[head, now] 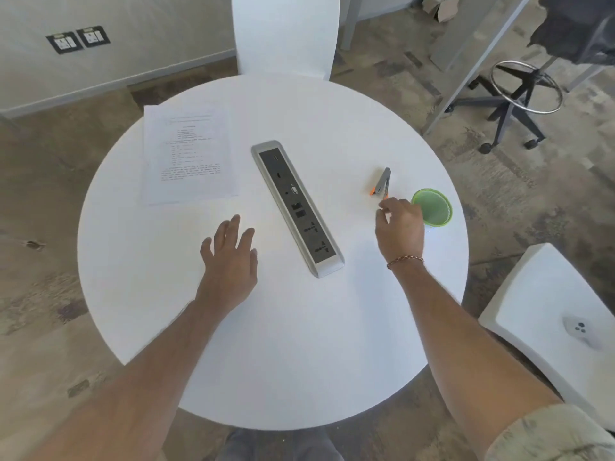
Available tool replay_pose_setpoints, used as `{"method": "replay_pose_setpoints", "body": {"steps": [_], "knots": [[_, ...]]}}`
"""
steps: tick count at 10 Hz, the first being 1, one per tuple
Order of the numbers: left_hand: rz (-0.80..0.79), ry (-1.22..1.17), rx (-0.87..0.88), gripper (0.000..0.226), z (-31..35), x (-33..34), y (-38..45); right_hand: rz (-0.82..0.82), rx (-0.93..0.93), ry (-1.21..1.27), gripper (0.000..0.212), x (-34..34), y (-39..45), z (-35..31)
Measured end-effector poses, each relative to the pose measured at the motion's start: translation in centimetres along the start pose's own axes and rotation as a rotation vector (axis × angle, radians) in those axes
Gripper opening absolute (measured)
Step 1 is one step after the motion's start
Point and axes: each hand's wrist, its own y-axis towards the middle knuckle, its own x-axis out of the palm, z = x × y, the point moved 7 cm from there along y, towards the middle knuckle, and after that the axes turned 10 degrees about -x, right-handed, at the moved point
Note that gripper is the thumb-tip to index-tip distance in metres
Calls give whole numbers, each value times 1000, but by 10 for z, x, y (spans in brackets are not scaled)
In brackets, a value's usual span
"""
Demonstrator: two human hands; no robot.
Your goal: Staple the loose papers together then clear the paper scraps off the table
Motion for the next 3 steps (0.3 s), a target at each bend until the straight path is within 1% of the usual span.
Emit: {"method": "replay_pose_setpoints", "body": {"steps": [1, 2, 3], "knots": [[11, 64, 6, 48, -15, -1, -4, -46, -9, 45, 21, 17, -17, -22], [-20, 59, 4, 54, -31, -8, -8, -22, -82, 40, 22, 24, -31, -46], [-19, 52, -23, 56, -49, -12, -10, -12, -115, 27, 22, 39, -48, -64]]}}
